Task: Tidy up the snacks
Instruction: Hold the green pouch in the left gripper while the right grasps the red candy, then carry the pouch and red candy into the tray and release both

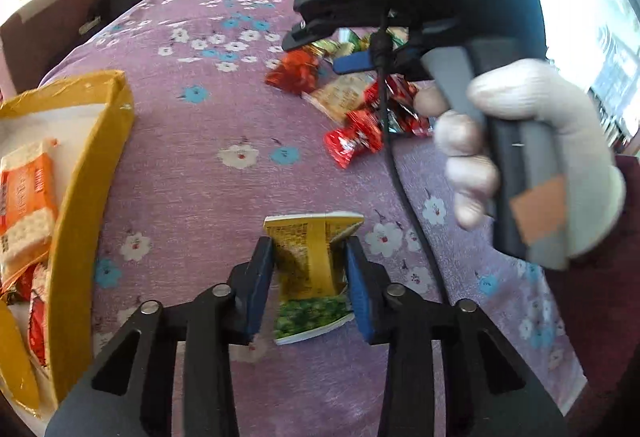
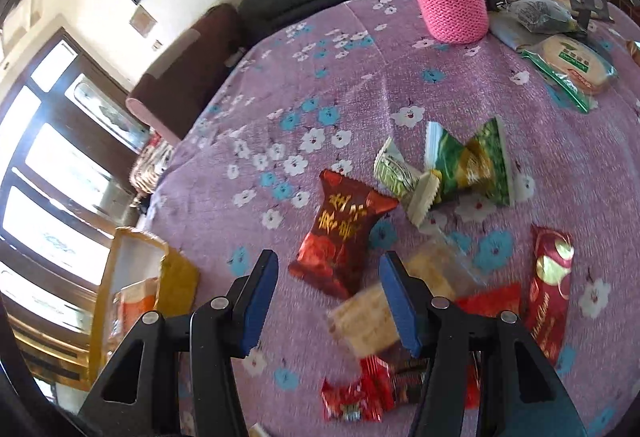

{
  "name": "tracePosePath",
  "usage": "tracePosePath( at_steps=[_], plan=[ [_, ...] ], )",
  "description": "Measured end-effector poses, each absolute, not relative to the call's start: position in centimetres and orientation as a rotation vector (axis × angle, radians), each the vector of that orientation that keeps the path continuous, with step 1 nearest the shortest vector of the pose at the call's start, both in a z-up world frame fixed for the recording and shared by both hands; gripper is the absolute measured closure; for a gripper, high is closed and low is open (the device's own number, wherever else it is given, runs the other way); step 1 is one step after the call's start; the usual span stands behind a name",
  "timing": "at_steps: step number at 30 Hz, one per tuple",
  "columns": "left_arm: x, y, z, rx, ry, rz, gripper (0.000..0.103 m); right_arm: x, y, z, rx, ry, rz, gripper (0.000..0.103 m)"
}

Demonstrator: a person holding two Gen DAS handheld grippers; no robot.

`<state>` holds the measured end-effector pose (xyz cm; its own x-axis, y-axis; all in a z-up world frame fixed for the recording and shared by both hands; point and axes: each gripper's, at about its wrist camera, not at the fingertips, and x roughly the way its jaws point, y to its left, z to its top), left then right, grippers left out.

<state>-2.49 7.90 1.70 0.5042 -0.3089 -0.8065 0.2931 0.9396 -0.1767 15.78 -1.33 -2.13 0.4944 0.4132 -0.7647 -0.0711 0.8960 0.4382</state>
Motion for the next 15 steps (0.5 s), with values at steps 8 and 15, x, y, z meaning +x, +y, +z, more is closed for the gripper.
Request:
tracePosePath(
  at_steps=[8,15],
  plan=[
    [-3.6,12.7,3.0,-0.174,0.944,-0.34,0.074,18.1,1.9,-3.5,0.206,1.04,0.194,0.069],
    [-4.6,16.0,4.5,-0.274,0.89,-0.352,0.074,14.7,0.6,-1.9,0.249,0.971,0.219,0.072]
  ],
)
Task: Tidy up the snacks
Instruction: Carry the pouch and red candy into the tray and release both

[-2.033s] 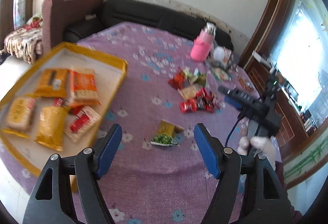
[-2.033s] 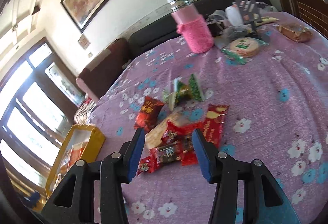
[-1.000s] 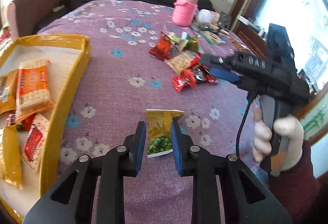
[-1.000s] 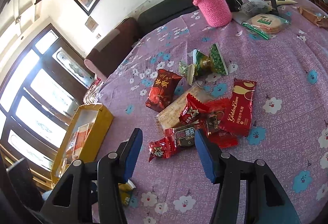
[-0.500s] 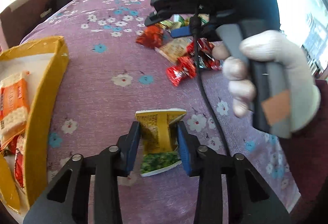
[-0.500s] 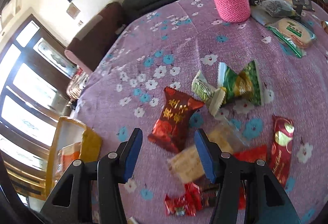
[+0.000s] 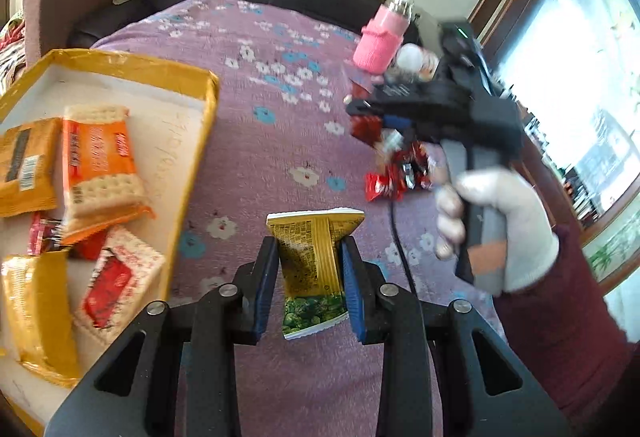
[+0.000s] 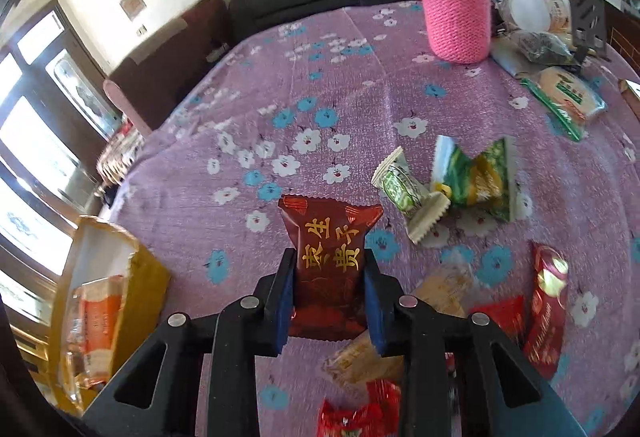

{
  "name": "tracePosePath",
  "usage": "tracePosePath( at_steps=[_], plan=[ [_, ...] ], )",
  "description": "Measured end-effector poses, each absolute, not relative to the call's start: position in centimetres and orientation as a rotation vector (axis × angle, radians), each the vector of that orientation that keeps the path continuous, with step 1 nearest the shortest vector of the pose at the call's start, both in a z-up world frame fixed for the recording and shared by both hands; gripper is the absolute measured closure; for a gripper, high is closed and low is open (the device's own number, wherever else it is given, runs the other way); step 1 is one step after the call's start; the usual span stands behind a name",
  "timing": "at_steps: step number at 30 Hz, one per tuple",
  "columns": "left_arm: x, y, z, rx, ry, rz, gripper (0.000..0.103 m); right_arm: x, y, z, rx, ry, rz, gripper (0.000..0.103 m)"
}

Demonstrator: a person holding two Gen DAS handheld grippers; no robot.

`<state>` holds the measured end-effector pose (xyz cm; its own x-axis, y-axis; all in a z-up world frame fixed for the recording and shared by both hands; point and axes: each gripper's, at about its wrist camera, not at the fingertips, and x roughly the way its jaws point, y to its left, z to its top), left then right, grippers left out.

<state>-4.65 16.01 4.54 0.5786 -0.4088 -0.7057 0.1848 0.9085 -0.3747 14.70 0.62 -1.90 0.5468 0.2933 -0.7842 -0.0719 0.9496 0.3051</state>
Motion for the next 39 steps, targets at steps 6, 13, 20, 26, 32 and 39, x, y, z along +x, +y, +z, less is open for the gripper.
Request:
tracePosePath(
  at_steps=[6,13,20,26,32,39],
  plan=[
    [-6.3,20.6,6.0,-0.354,0.832,-0.301,0.074,9.4,-0.1,2.1,0.312,0.885,0.314,0.072],
    [-8.9,26.4,6.7,-0.419,0.758,-0.156,0.074,5.2,5.8,5.6,0.263,0.861,0.506,0.073],
    [-11.0,31.4,5.3,-0.414,0.763,0.035,0.074,2.1,14.1,5.4,0.24,0.912,0.721,0.073],
    [-10.5,33.5,3.7,-0.432,0.771,0.092,0.074,1.5,20.7,1.4,0.139,1.05,0.799,0.073],
    [-9.8,34.5,3.4,-0.474,0.753,0.076,0.064,0.8,24.3,-1.6,0.08,1.136,0.83,0.071],
    [-11.6,35.7,4.8,-0.544,0.685,0.075,0.048,0.3,24.3,-0.9,0.009,1.035,0.751,0.054]
  ],
)
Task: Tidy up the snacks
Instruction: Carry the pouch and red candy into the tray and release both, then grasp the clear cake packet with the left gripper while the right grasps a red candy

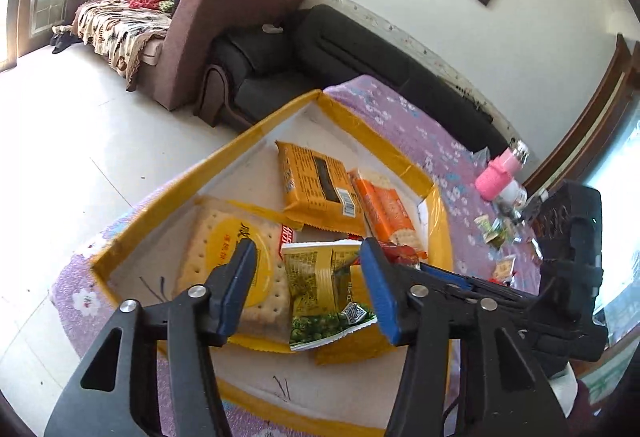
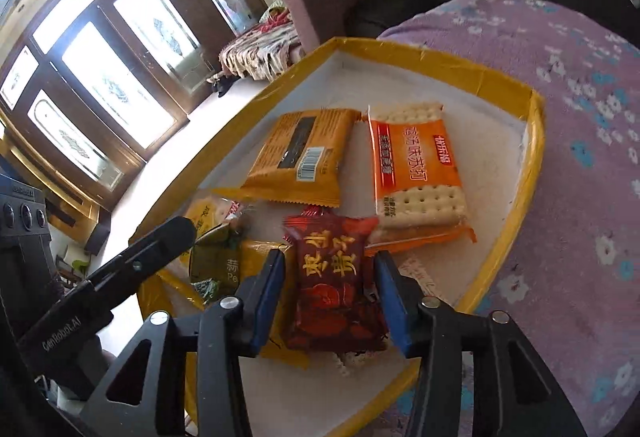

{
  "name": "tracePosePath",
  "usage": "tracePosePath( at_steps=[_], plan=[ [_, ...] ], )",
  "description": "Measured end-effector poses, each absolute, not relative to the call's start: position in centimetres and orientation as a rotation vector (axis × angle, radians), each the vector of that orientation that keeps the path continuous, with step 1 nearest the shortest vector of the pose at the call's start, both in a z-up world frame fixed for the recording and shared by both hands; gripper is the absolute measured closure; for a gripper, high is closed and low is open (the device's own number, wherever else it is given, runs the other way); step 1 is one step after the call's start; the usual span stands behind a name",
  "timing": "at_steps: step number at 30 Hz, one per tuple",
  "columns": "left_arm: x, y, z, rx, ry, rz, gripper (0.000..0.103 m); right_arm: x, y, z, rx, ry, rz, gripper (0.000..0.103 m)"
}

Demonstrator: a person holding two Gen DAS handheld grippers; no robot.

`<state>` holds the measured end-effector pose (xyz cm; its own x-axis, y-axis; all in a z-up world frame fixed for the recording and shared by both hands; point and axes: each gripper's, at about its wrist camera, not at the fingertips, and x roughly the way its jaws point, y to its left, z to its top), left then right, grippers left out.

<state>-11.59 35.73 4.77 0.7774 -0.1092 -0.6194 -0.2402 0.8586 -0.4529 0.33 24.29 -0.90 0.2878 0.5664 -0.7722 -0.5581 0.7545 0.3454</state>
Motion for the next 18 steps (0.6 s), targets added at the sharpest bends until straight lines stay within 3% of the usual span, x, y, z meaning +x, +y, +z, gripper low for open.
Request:
tracePosePath(
  at_steps=[7,18],
  plan=[
    [-13.6,33.8,7.2,-0.497,0.574,0.109,0.029,-2.0,19.6,2.8,0.065,0.881,0.734,0.046],
    [-13.5,25.1,9.9,-0.363,0.618,-0.034,0.027,-4.7,7.8,3.1,0.221,0.804,0.645,0.045]
  ],
)
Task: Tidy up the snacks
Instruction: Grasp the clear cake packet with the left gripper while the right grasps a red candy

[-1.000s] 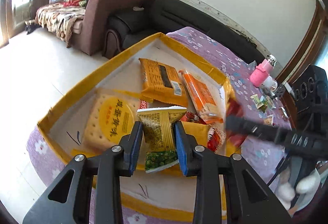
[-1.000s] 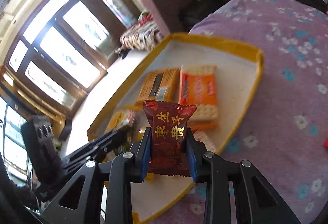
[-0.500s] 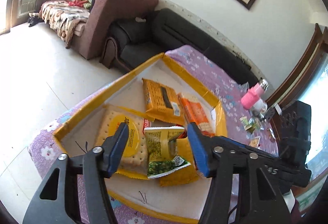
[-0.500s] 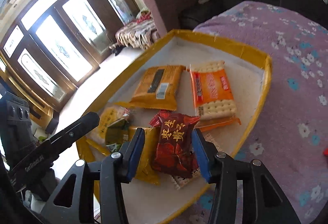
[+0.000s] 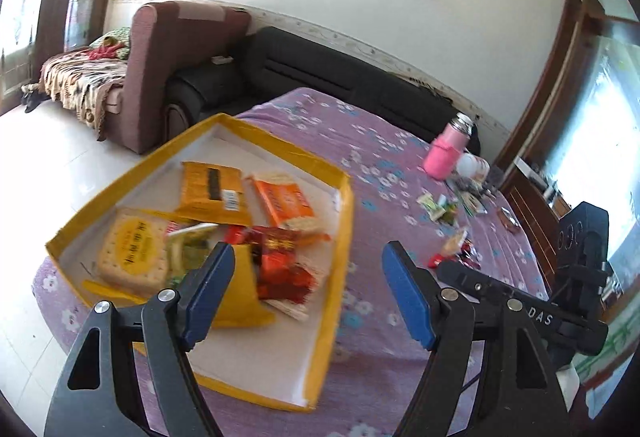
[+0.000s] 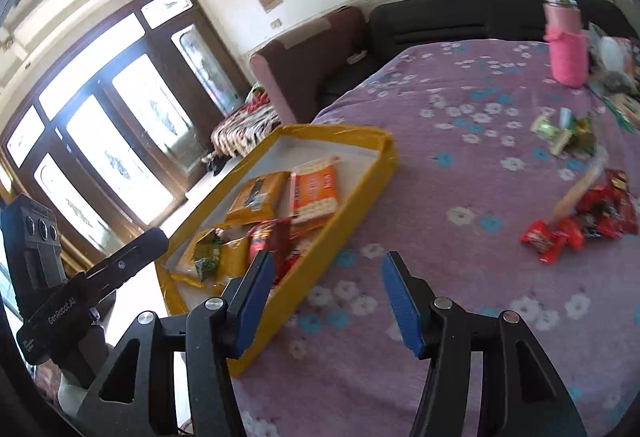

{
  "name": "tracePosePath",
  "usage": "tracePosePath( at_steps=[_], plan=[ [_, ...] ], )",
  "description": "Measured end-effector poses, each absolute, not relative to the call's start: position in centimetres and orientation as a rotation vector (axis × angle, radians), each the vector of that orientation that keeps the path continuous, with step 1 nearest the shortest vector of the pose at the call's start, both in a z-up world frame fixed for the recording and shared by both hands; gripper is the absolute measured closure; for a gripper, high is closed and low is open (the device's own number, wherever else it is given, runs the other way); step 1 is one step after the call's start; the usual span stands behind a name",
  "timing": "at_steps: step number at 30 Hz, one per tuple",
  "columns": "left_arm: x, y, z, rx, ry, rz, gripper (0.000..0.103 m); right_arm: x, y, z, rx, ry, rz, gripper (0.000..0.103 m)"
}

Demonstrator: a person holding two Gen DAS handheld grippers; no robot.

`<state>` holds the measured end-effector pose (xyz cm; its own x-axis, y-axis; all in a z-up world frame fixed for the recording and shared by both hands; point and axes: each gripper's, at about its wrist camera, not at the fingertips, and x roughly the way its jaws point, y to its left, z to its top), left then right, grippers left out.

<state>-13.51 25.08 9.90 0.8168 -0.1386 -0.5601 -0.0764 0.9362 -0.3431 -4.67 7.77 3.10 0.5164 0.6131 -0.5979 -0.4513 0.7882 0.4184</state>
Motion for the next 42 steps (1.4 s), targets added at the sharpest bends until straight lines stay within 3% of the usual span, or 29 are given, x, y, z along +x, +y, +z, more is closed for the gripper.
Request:
tracePosePath(
  at_steps=[6,12,23,26,27,28,29,32,35,37,42],
  plan=[
    [-11.8,22.2,10.5,-0.479,0.691,-0.193,0.02,-3.7,-3.1,3.0,0.345,0.794,0.468,0.044],
    [-9.3,17.3,8.3,-0.439,0.808,-0.285,0.02,-1.1,-13.5,1.4,0.42,0.807,0.239,0.041],
    [-8.7,18.1,7.5,-0.362,0.811,-0.23,0.02,7.9,-9.1,-1.0,0.381,0.84,0.215,0.041],
    [-8.4,18.8,7.1,-0.382,0.81,-0.21,0.02,10.1,-6.8,-1.9,0.309,0.863,0.211,0.054],
    [-8.4,18.9,7.1,-0.39,0.807,-0.211,0.02,10.8,-6.0,-2.4,0.291,0.9,0.228,0.072],
    [-8.4,19.0,7.0,-0.393,0.805,-0.213,0.02,11.3,-5.1,-3.0,0.274,0.945,0.256,0.082],
    [-8.4,19.0,6.9,-0.392,0.805,-0.216,0.02,11.2,-3.9,-3.3,0.252,0.981,0.315,0.083],
    [-8.0,18.9,6.6,-0.39,0.817,-0.23,0.02,9.4,-1.1,-3.1,0.226,1.067,0.549,0.083],
    [-7.8,18.3,6.1,-0.378,0.829,-0.255,0.02,7.4,-2.9,-0.9,0.318,0.975,0.625,0.08],
    [-7.6,17.7,5.8,-0.365,0.847,-0.271,0.02,7.0,-5.2,0.1,0.364,0.909,0.551,0.059],
    [-7.4,16.3,5.6,-0.344,0.865,-0.288,0.02,7.3,-7.7,-1.1,0.307,0.911,0.385,0.059]
  ],
)
